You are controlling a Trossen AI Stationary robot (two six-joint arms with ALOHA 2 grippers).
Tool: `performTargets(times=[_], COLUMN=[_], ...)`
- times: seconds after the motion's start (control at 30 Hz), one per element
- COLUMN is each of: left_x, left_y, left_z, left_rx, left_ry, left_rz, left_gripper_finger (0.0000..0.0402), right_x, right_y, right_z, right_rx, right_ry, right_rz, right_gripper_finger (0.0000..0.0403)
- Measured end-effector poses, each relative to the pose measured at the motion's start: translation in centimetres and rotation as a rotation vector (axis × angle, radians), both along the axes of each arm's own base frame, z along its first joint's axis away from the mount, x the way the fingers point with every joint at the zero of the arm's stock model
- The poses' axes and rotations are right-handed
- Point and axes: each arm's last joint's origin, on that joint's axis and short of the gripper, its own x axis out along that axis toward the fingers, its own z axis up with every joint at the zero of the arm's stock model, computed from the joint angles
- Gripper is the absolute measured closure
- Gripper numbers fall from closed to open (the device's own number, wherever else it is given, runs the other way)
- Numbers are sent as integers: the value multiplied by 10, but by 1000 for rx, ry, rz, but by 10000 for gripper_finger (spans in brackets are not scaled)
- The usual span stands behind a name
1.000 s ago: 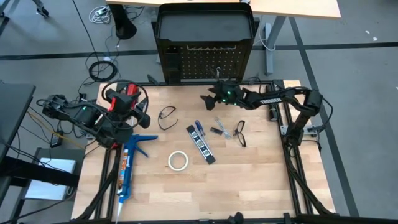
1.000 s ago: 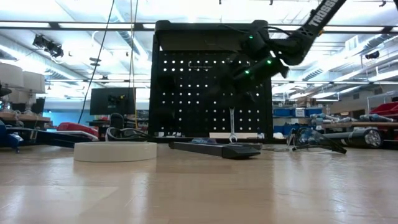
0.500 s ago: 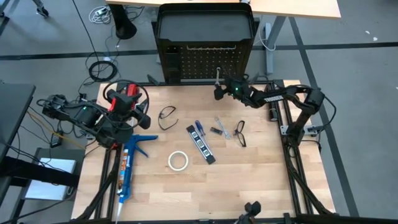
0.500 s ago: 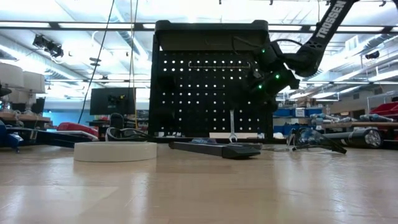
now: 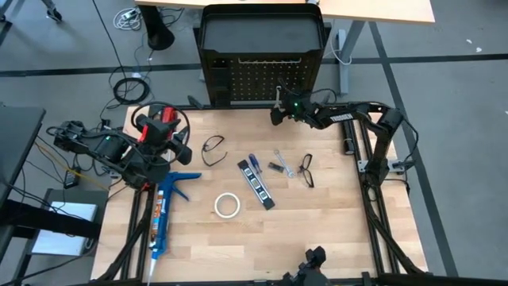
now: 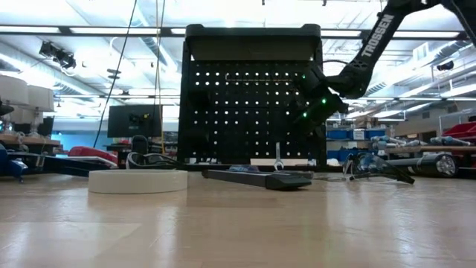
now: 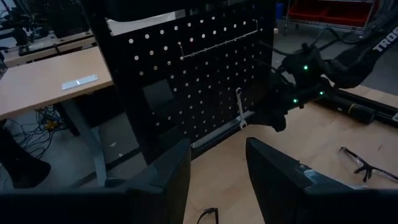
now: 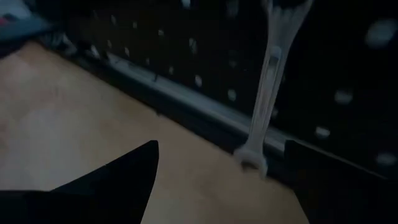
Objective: Hang tools onto peg board
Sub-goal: Unhang the wrench from the black pegboard
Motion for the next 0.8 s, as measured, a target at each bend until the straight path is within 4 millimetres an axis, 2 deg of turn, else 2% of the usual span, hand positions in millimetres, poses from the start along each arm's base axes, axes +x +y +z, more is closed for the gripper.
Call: performTargets(times=[0.23,0.43,0.7,0.8], left_x=[0,0,0,0], left_y=[0,0,0,0], left_z=[0,0,0,0], left_rx=[-2,-2,-1,6], left_ry=[-2,-4,-2,-3], left_rz=[0,1,1,7], left_gripper_finger=[241,241,241,241], right_x=[4,15,9,12], right_y=[-7,-15,-21,-24], right_z=[-16,-13,-13,-8], right_rx=[90,79,122,125], right_ry=[26,27,70,85], right_rz=[-10,12,-25,-17], right_gripper_finger=[57,57,57,57])
